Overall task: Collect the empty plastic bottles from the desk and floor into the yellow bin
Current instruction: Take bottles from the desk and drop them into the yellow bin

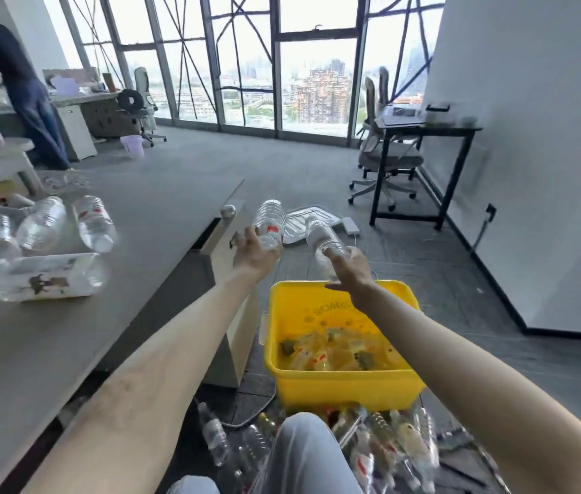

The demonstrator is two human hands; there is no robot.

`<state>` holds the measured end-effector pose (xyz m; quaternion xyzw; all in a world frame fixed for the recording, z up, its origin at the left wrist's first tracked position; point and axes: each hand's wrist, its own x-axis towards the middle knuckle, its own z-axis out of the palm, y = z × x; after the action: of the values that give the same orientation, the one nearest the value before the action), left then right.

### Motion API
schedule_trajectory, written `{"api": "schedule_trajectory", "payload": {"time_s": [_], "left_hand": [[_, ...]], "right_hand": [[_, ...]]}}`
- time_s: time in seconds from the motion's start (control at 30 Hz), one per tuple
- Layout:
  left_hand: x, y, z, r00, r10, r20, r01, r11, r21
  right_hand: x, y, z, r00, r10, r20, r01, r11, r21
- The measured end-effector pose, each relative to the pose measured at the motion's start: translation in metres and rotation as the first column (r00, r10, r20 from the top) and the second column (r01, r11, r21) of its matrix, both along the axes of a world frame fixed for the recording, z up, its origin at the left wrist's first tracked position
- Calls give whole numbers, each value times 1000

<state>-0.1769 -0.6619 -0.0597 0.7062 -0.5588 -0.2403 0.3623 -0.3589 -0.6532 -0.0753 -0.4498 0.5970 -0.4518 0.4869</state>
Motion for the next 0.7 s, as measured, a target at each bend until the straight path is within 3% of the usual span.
{"api": "schedule_trajectory", "payload": {"time_s": [0.3,0.5,0.7], "left_hand": [[-54,-27,-56,995,-68,-76,79,986,149],[-51,-50,-76,994,-53,-92,68,984,165],[-55,-62,-109,991,-104,-86,119,972,202]], "right_hand": [[-62,-28,-45,996,-37,-81,42,997,65],[-82,-44,-76,948,35,-315,21,985,172],[-97,-49,-89,858,207,-469,-141,975,172]]}}
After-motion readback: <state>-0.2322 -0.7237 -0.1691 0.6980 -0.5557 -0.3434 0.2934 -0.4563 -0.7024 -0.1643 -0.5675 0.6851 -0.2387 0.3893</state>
